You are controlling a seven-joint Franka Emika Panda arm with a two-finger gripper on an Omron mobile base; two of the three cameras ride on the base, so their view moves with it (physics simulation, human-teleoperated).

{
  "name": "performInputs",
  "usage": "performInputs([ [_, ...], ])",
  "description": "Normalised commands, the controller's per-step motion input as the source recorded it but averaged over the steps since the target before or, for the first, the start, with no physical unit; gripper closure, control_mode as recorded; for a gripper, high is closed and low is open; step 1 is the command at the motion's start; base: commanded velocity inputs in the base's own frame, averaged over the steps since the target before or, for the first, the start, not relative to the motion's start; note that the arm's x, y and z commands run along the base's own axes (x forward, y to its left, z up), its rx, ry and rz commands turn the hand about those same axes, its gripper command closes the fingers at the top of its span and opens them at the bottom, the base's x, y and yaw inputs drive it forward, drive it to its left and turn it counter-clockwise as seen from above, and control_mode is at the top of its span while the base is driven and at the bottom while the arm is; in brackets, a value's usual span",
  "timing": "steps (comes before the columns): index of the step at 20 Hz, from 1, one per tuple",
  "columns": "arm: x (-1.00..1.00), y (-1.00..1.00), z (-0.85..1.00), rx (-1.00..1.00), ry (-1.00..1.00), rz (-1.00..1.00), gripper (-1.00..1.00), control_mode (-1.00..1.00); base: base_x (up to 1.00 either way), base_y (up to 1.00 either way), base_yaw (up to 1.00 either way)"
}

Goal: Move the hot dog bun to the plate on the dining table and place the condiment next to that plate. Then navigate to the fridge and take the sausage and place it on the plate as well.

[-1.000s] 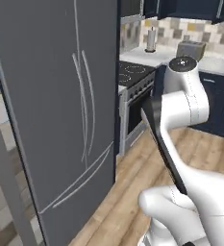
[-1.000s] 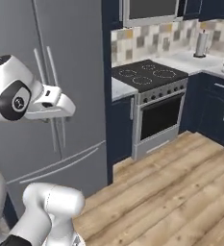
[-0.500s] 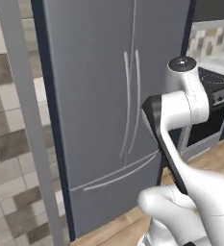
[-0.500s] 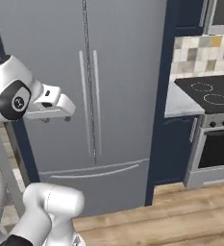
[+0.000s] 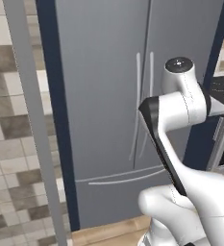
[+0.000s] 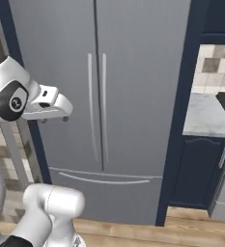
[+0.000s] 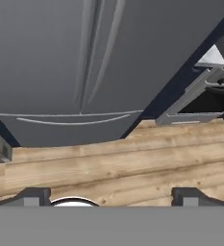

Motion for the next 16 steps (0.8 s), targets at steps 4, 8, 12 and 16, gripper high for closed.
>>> performInputs([
  [4,0.00,0.00,0.00,0.00,0.00,0.00,-1.00,1.00,0.44,-0.29,0.15],
  [8,0.00,0.00,0.00,0.00,0.00,0.00,-1.00,1.00,0.53,0.03,0.05],
  [12,0.00,0.00,0.00,0.00,0.00,0.00,-1.00,1.00,0.53,-0.01,0.02],
  [16,0.06,-0.14,0.00,0.08,0.00,0.03,-1.00,-1.00,0.04,-0.09,0.01],
])
